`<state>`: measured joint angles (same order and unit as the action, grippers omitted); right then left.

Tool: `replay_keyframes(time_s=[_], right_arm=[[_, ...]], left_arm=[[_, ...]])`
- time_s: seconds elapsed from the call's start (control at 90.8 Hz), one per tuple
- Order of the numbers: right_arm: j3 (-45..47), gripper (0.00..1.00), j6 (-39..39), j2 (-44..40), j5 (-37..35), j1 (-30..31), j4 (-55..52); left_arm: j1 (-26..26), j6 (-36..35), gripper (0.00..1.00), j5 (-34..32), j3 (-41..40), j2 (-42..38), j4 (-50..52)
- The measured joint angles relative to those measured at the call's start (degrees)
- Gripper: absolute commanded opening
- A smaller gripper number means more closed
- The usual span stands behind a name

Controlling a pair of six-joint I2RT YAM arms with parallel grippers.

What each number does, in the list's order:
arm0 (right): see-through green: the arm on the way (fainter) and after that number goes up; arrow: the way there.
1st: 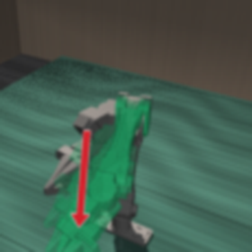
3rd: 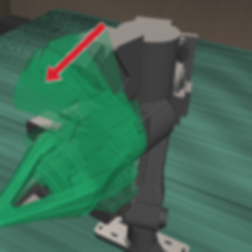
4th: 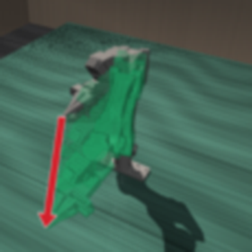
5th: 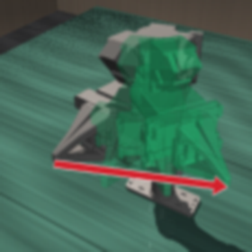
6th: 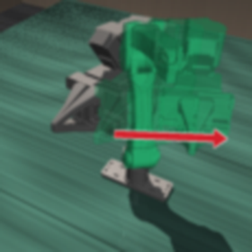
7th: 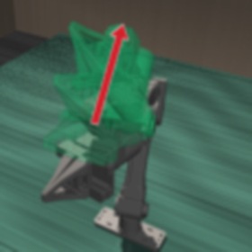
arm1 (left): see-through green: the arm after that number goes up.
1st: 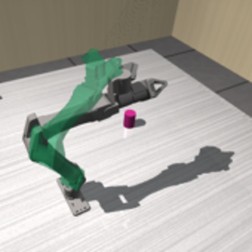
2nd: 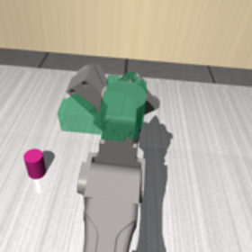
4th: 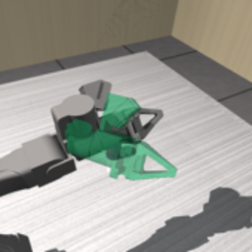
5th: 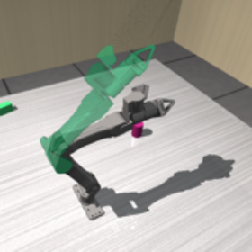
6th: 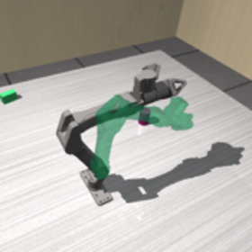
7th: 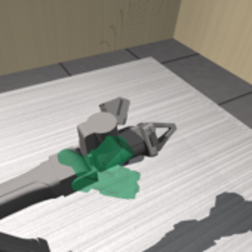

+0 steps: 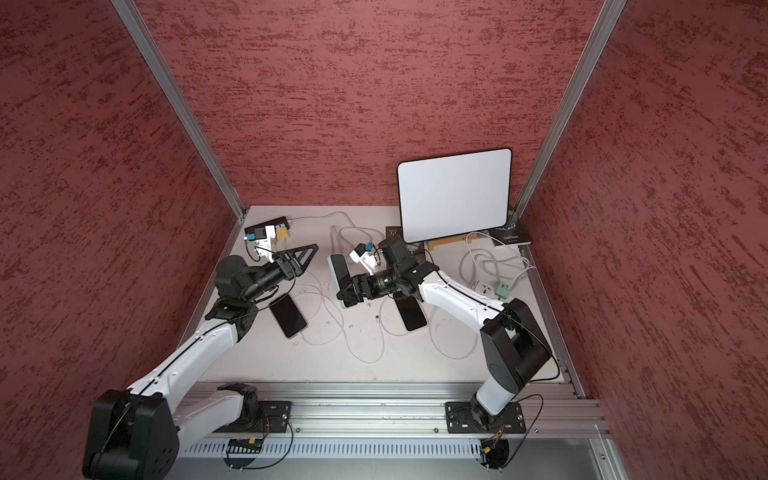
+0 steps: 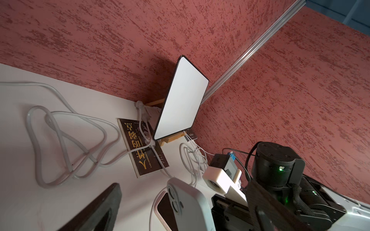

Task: Unplug the charging cable from the phone
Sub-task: Place the phone at the center of the board.

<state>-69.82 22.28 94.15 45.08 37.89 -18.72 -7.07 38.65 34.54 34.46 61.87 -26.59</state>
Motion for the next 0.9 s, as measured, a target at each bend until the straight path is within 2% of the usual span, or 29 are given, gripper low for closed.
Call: replay_keyframes(time_s=[0.419, 0.904], right_arm=[[-11.5, 0.38, -4.6, 8.0, -22.6, 5.4, -23.3], [-20.0, 0.37, -6.9, 16.3, -38.6, 8.5, -37.9]], left_arm=[[0.0, -2.5, 1.00, -10.3, 0.1, -4.2, 12.5], [0.0, -3.6, 1.00, -16.5, 2.4, -4.0, 23.0]])
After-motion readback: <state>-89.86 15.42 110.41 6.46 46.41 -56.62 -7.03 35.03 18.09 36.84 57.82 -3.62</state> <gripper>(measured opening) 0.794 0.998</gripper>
